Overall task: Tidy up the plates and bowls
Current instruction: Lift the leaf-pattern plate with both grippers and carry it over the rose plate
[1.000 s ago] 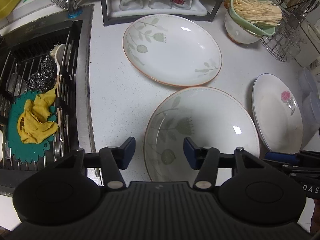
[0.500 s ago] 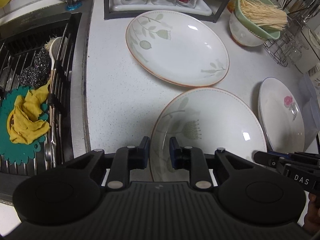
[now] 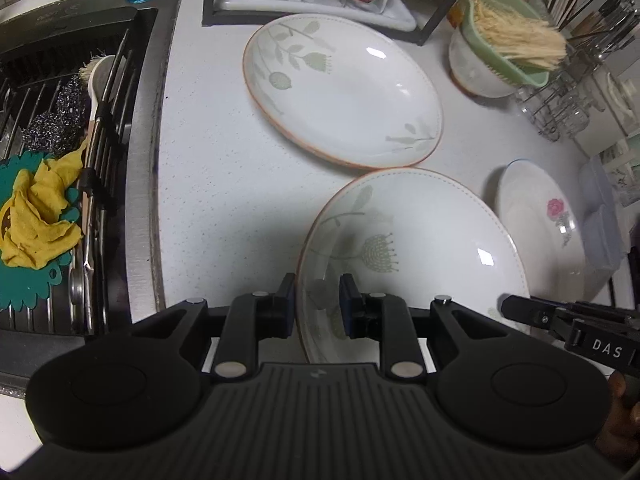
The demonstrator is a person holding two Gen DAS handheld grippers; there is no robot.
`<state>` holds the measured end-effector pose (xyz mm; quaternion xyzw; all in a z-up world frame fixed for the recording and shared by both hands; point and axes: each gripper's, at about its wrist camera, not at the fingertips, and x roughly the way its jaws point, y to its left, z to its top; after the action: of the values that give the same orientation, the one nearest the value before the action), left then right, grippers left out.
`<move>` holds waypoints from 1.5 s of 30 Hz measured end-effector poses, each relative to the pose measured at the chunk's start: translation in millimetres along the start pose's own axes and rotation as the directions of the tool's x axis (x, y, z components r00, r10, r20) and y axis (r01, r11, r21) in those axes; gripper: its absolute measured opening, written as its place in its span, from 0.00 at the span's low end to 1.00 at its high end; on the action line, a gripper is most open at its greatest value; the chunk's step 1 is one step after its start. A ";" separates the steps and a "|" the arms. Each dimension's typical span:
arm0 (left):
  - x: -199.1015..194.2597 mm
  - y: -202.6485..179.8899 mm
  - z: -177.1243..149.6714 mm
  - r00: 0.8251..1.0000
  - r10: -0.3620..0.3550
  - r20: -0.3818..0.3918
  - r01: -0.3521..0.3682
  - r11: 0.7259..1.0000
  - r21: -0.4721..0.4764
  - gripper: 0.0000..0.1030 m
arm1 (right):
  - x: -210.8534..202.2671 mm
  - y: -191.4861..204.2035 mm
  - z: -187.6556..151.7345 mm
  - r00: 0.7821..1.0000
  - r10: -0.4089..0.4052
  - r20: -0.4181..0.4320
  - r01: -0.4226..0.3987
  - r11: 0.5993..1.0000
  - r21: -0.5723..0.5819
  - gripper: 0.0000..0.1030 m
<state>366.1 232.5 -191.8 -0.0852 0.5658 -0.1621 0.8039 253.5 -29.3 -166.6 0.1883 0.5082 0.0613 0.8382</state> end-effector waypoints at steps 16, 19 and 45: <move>-1.0 -74.3 39.5 0.992 -0.124 -0.014 0.125 0.983 0.131 0.25 | -51.6 -43.7 6.9 0.990 -0.081 0.119 0.069 0.992 0.106 0.11; 7.3 -93.8 46.7 0.990 -0.136 -0.033 0.140 0.974 0.178 0.25 | -61.0 -57.1 7.7 0.983 -0.114 0.142 0.095 0.987 0.131 0.11; 76.3 -188.6 52.9 0.989 0.002 -0.146 0.048 0.938 0.342 0.25 | -53.2 -139.3 21.5 0.970 -0.198 0.140 0.173 0.970 0.173 0.11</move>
<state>408.2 26.8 -180.4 0.0622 0.5843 -0.2739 0.7614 234.6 -178.8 -166.3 0.2105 0.4597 -0.0733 0.8596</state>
